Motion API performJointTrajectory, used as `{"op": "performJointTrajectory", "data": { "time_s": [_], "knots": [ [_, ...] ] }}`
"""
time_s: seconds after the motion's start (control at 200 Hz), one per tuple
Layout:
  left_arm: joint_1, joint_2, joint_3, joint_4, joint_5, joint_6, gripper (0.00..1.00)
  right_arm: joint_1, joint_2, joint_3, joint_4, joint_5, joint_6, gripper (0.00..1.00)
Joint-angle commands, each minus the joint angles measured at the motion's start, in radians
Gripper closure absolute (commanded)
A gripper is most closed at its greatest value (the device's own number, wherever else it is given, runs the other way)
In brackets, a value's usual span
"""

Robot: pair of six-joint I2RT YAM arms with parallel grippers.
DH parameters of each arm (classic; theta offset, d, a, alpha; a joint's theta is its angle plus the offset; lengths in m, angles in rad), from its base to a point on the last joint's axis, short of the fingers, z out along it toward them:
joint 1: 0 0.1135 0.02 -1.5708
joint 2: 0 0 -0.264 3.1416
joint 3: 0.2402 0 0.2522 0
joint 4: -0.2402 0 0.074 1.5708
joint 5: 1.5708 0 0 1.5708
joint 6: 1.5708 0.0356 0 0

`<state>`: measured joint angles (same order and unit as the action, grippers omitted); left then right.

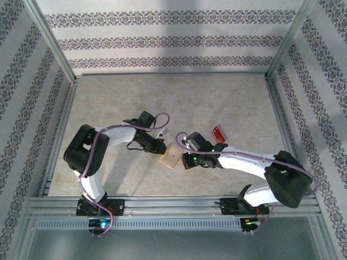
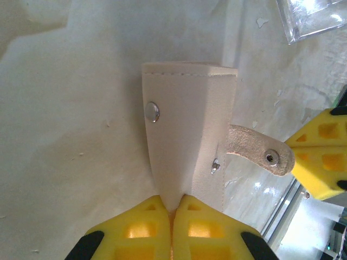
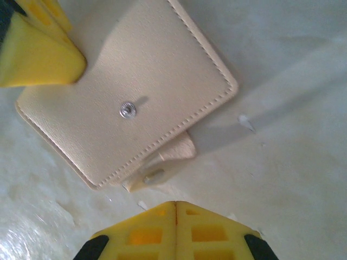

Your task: Put the credit cards into the card holder

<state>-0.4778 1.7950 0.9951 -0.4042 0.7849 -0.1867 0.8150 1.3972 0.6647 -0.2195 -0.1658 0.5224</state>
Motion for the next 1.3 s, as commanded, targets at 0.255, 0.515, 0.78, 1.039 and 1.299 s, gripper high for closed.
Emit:
{"op": "performJointTrajectory", "data": {
  "time_s": [0.255, 0.515, 0.78, 1.039, 1.299],
  "knots": [
    [-0.013, 0.020, 0.005, -0.038, -0.020, 0.020, 0.94, 0.001, 0.111, 0.062, 0.145, -0.064, 0.019, 0.95],
    [-0.013, 0.031, 0.012, -0.042, -0.016, 0.016, 0.94, 0.001, 0.120, 0.067, 0.167, -0.074, 0.023, 0.95],
    [-0.013, 0.030, 0.012, -0.042, -0.017, 0.016, 0.94, 0.000, 0.140, 0.070, 0.173, -0.077, 0.019, 0.95],
    [-0.017, 0.030, 0.004, -0.033, -0.016, 0.007, 0.94, -0.003, 0.109, 0.054, 0.174, -0.070, 0.027, 0.95],
    [-0.024, 0.039, 0.005, -0.034, -0.042, 0.003, 0.98, -0.017, 0.100, 0.029, 0.186, -0.065, 0.036, 0.95]
  ]
}}
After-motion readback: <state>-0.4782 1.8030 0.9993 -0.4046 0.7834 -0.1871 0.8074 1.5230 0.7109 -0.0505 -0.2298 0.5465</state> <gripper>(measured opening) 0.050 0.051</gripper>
